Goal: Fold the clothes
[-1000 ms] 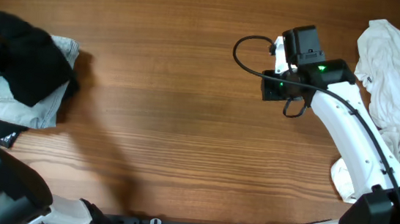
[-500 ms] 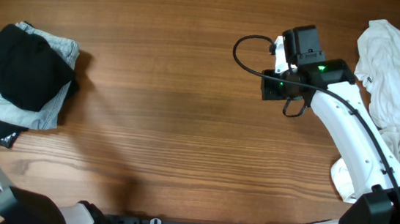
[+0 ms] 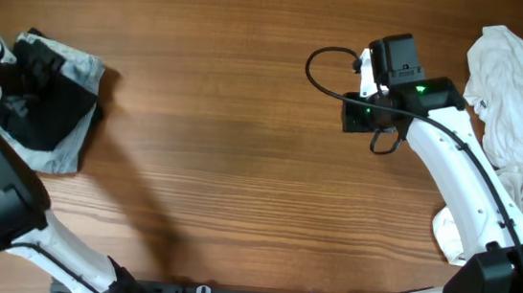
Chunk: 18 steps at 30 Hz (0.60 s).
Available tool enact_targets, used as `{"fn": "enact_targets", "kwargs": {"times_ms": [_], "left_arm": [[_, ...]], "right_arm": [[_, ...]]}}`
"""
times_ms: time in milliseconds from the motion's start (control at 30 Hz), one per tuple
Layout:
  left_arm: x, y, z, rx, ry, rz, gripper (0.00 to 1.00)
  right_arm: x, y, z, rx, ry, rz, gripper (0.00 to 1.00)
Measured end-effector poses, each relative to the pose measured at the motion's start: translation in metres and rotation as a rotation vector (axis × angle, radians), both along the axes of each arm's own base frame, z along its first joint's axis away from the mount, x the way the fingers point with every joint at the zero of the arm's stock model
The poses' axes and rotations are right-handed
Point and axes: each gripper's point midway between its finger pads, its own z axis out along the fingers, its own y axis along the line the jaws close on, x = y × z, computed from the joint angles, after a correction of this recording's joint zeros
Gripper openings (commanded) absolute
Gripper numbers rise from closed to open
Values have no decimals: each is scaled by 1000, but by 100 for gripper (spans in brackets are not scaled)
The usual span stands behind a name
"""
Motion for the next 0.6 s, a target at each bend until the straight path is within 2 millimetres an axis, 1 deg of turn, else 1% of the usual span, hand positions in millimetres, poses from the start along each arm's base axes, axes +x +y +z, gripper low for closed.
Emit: {"fn": "enact_targets", "kwargs": {"times_ms": [67,233,300,367,400,433,467,500,533,567,600], "left_arm": [[-1,5,2,-27,-19,9,100],[0,6,9,-68,-67,4,100],[2,4,20,-66,-104,-21,100],[5,-4,34,-35,-135,-66,100],[9,-14,49,-5,-163,-111,100],[14,-26,65,26,-194,-155,100],[17,-34,74,54,-212,-192,100],[25,-61,103,101,-267,-261,100],[29,-80,119,144,-286,-305,100],[31,-102,133,194,-295,-352,100],[31,-121,139,220,-292,-391,100]], "right_arm": [[-1,0,0,-1,4,0,45],[-1,0,0,-2,4,0,46],[-1,0,0,-1,3,0,55],[2,1,1,5,-9,-8,64],[4,1,1,8,-15,-9,65],[6,2,3,15,-26,-10,68],[10,6,5,32,-43,-8,72],[12,8,6,43,-50,-5,82],[14,10,7,58,-59,-3,99],[17,14,9,76,-72,2,100],[19,16,11,89,-81,7,100]]}}
